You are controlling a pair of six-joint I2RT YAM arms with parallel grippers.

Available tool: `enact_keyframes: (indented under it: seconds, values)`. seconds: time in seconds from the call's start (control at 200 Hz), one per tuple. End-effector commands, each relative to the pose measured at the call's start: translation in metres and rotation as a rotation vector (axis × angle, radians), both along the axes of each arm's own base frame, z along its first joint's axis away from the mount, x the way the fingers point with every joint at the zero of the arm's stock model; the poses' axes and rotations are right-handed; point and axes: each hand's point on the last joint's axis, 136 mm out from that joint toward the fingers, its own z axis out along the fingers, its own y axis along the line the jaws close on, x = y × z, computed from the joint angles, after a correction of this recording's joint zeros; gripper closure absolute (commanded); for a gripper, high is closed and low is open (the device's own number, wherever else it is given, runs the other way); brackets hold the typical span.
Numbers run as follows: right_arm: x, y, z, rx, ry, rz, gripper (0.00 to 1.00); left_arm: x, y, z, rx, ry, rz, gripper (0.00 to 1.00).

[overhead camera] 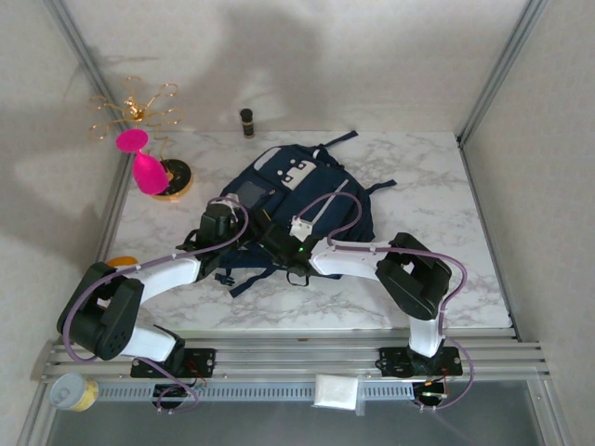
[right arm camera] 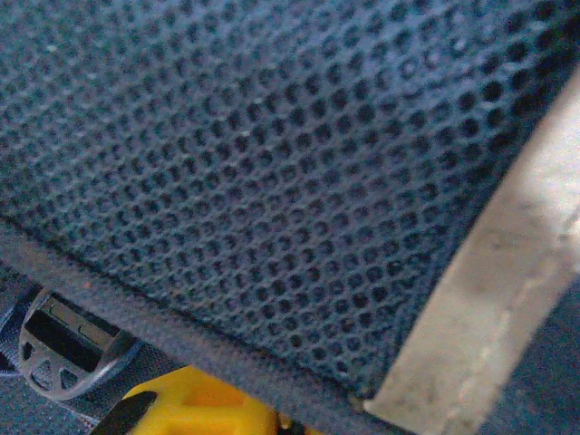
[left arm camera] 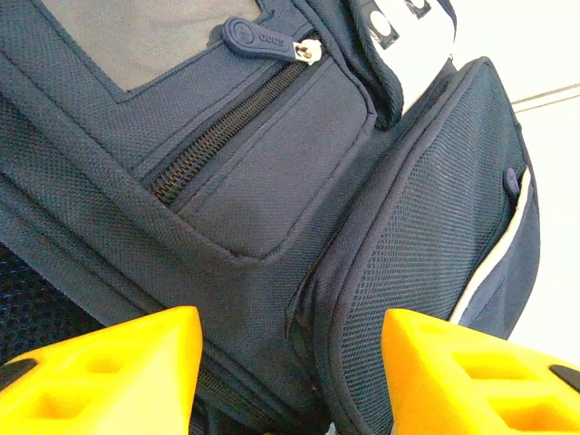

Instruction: Pack books, pencil case, and school supplies into a backpack

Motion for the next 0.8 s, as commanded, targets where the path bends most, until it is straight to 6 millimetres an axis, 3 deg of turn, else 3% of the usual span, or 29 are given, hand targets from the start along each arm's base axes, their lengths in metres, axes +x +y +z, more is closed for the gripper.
enact_keyframes:
  seconds: [0.0,0.14,0.325,0.411,0.616,0.796]
  values:
    - [0.019,-0.004,0.039,-0.013,-0.112,0.008,0.91,-0.001,0.000,0.000,-0.029,0.000,-0.006,0.45]
    - [0.010,-0.013,0.053,-0.027,-0.114,0.034,1.00,-0.001,-0.002,0.007,-0.059,-0.012,-0.007,0.44]
    - [-0.006,-0.020,0.060,-0.009,-0.074,0.119,1.00,-0.002,-0.001,0.007,-0.068,0.015,0.002,0.43]
    - [-0.013,-0.014,0.064,0.015,-0.055,0.175,1.00,-0.007,-0.003,0.008,-0.122,0.042,0.038,0.42]
    - [-0.015,-0.009,0.069,-0.014,-0.035,0.235,1.00,-0.002,-0.037,0.029,-0.270,0.029,0.016,0.40]
    - [-0.017,-0.010,0.064,-0.024,-0.010,0.237,1.00,0.002,-0.055,0.020,-0.299,0.042,0.063,0.47]
